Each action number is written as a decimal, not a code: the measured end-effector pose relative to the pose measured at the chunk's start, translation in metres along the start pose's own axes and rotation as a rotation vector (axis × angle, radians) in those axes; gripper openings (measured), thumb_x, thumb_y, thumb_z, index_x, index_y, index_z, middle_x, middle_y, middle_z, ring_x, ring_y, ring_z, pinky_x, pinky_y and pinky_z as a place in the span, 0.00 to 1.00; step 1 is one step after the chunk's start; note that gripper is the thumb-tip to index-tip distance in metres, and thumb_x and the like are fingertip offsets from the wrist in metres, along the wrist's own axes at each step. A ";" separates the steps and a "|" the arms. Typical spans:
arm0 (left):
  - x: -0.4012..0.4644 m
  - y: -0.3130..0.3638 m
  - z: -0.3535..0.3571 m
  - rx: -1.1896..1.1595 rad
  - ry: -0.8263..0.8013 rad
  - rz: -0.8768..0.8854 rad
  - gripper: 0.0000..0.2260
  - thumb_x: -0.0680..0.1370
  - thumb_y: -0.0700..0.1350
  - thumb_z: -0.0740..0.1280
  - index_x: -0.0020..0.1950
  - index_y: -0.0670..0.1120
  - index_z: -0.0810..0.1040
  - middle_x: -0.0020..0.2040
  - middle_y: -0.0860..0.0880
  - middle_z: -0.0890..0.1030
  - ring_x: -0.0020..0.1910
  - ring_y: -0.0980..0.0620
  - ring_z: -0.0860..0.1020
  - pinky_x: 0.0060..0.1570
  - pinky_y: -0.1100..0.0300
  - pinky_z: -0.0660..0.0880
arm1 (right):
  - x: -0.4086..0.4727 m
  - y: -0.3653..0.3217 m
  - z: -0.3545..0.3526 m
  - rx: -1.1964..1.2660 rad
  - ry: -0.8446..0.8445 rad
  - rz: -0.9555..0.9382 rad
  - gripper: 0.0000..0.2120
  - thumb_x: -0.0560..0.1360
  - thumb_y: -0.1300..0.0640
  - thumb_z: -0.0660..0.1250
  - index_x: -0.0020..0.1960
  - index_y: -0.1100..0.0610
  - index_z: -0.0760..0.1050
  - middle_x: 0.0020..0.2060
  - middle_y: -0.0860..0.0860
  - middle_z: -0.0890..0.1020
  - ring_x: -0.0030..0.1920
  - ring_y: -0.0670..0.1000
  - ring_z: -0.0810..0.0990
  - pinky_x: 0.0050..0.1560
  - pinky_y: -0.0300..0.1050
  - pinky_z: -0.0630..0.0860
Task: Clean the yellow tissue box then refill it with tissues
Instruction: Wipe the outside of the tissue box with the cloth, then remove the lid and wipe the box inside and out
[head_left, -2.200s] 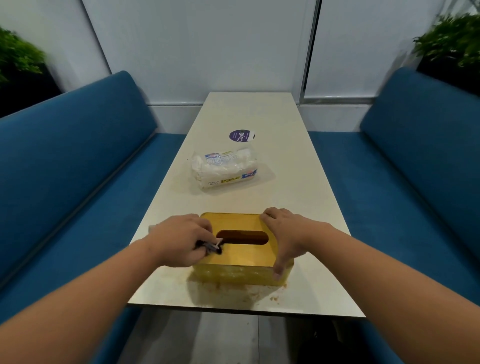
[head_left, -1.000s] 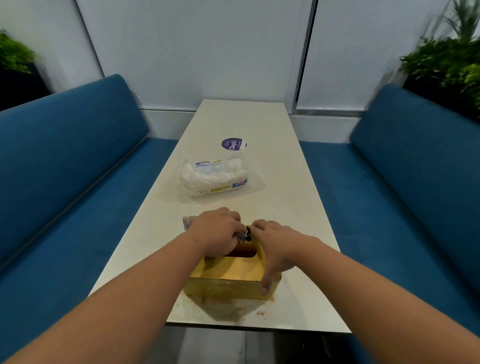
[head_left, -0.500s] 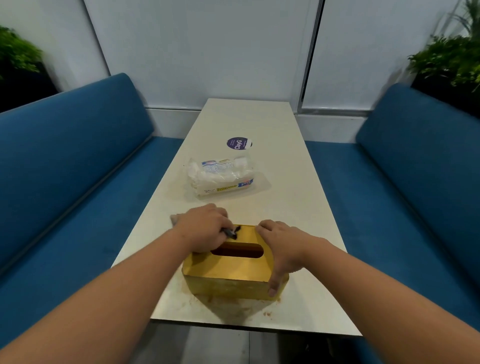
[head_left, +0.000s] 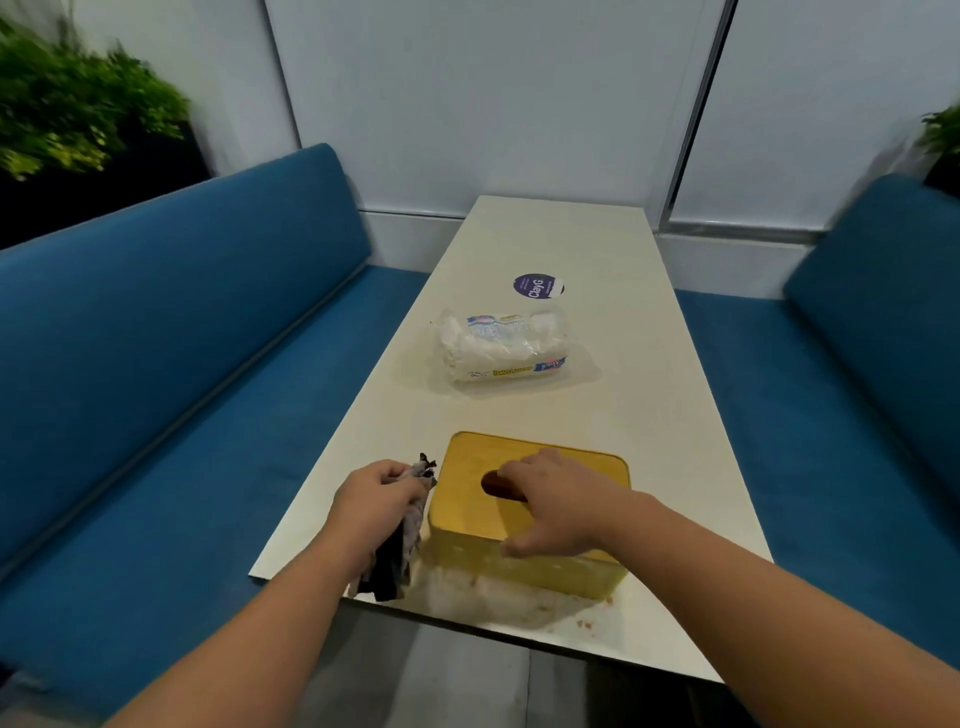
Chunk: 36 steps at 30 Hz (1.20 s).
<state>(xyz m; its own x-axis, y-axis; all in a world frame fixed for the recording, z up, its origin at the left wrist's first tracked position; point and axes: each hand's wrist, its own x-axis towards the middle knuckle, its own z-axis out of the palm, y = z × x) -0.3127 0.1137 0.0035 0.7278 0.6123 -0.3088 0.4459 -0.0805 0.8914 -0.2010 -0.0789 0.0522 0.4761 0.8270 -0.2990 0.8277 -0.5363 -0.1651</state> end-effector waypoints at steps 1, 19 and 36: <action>-0.002 -0.004 0.001 -0.011 0.004 0.002 0.04 0.71 0.47 0.72 0.44 0.50 0.84 0.39 0.48 0.85 0.42 0.44 0.83 0.48 0.44 0.81 | 0.001 -0.002 0.000 0.009 -0.037 0.011 0.36 0.70 0.38 0.69 0.72 0.52 0.64 0.59 0.52 0.75 0.61 0.54 0.70 0.58 0.51 0.73; -0.008 0.000 0.009 0.042 0.042 0.091 0.02 0.76 0.49 0.70 0.47 0.53 0.81 0.43 0.50 0.83 0.44 0.48 0.82 0.46 0.48 0.81 | -0.011 0.021 -0.057 0.195 0.272 0.455 0.28 0.71 0.34 0.67 0.57 0.58 0.76 0.48 0.54 0.79 0.48 0.53 0.75 0.44 0.46 0.72; -0.009 0.000 0.014 0.125 0.056 0.115 0.04 0.77 0.48 0.69 0.51 0.52 0.80 0.45 0.51 0.82 0.46 0.49 0.80 0.40 0.56 0.77 | -0.041 0.107 0.071 0.452 0.093 0.973 0.24 0.76 0.37 0.63 0.46 0.60 0.76 0.41 0.57 0.81 0.40 0.56 0.82 0.45 0.50 0.82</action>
<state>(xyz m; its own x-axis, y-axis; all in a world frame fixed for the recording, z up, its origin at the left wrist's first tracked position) -0.3119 0.0976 0.0020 0.7495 0.6357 -0.1849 0.4249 -0.2477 0.8707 -0.1531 -0.1815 -0.0196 0.9073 0.0108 -0.4204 -0.0962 -0.9678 -0.2325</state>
